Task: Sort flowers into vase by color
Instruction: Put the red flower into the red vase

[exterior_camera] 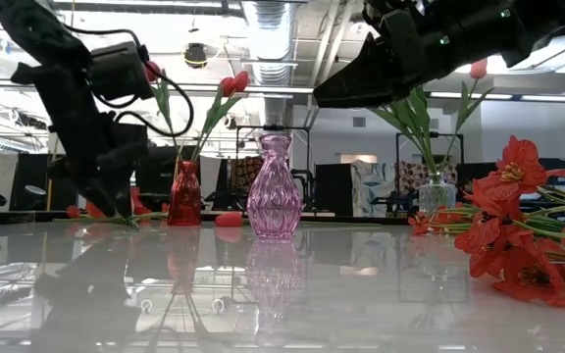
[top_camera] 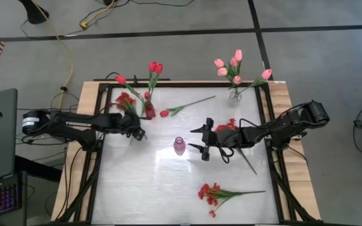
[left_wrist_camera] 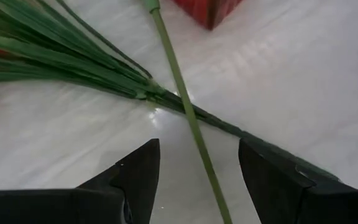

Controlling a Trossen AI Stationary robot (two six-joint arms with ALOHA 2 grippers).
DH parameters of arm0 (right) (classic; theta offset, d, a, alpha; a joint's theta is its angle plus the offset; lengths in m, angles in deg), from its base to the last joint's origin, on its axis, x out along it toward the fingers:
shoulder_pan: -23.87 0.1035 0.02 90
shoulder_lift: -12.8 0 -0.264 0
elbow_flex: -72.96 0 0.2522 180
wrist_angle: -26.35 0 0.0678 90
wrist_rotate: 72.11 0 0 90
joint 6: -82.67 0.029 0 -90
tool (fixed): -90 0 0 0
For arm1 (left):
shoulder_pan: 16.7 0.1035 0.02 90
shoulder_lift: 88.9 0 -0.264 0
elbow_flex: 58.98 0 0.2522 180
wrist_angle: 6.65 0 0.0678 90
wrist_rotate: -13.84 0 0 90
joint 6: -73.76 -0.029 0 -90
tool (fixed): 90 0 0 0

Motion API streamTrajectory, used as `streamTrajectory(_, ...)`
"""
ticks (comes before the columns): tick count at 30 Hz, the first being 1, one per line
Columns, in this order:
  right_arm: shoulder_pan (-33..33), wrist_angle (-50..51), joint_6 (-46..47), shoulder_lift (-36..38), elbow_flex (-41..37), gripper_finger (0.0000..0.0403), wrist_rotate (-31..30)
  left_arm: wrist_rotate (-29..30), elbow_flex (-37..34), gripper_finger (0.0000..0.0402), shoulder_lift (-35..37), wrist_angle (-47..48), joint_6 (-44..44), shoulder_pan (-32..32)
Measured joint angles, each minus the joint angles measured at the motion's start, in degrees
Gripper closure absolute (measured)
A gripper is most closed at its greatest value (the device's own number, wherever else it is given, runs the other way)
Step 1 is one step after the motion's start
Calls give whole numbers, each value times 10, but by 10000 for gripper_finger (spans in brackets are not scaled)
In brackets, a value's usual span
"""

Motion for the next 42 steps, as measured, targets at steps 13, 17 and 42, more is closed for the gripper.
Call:
streamTrajectory(13, 0, 0, 0, 0, 0, 107, 0, -5, 2, 232, -57, -22, -15, 0)
streamTrajectory(17, 0, 0, 0, 0, 0, 107, 0, -7, 2, 285, -55, -26, -29, 0)
streamTrajectory(42, 0, 0, 0, 0, 0, 107, 0, 87, 0, 401, 269, 100, -17, 31)
